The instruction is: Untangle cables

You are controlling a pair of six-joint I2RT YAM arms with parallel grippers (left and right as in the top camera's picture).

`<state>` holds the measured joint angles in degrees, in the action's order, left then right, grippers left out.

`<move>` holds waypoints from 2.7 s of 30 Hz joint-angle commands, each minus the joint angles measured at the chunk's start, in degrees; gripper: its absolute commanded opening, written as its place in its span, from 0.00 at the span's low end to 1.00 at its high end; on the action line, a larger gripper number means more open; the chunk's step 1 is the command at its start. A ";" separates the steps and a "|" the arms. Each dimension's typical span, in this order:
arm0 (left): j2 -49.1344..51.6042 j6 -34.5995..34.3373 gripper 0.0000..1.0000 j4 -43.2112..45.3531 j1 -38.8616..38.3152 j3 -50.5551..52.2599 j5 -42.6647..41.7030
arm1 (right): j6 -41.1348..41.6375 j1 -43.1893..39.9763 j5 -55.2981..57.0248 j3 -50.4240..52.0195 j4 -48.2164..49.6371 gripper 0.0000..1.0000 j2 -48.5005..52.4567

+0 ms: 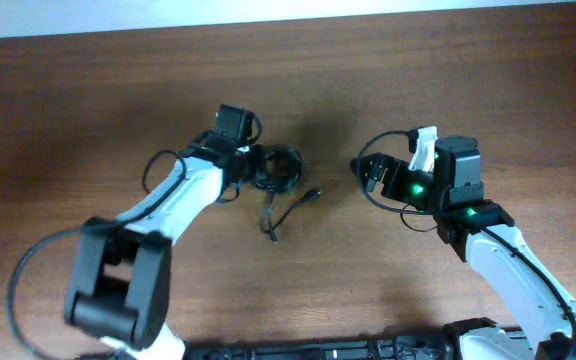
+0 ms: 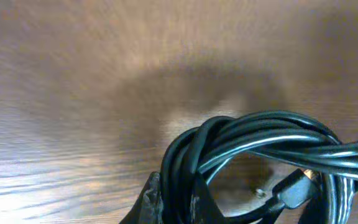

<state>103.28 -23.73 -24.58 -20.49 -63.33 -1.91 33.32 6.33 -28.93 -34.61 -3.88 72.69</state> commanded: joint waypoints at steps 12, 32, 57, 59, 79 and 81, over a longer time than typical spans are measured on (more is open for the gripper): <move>-20.81 20.22 0.00 -15.21 0.15 -0.96 -1.68 | -1.40 21.59 -2.75 -0.11 17.25 0.82 4.57; -29.88 27.47 0.57 -18.43 2.27 -3.50 -19.28 | -4.22 22.51 -4.26 -0.13 18.36 0.04 4.57; -34.49 50.86 0.76 -29.11 8.50 -3.48 -28.28 | -11.30 22.47 -27.96 -0.11 25.97 0.04 4.57; -33.40 50.86 0.76 -29.57 8.50 -3.48 -28.39 | -11.93 22.49 -28.17 -0.11 25.77 0.04 4.57; -28.09 56.76 0.00 -35.52 9.31 -3.48 -29.75 | -10.58 18.18 -30.86 -0.11 26.01 0.66 4.57; -28.09 56.74 0.00 -34.34 11.87 -3.48 -30.03 | -7.91 13.16 -30.86 -0.13 26.01 0.70 4.57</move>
<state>74.81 32.82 -60.12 -11.29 -66.13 -32.88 22.81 24.36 -58.65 -34.50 21.96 77.54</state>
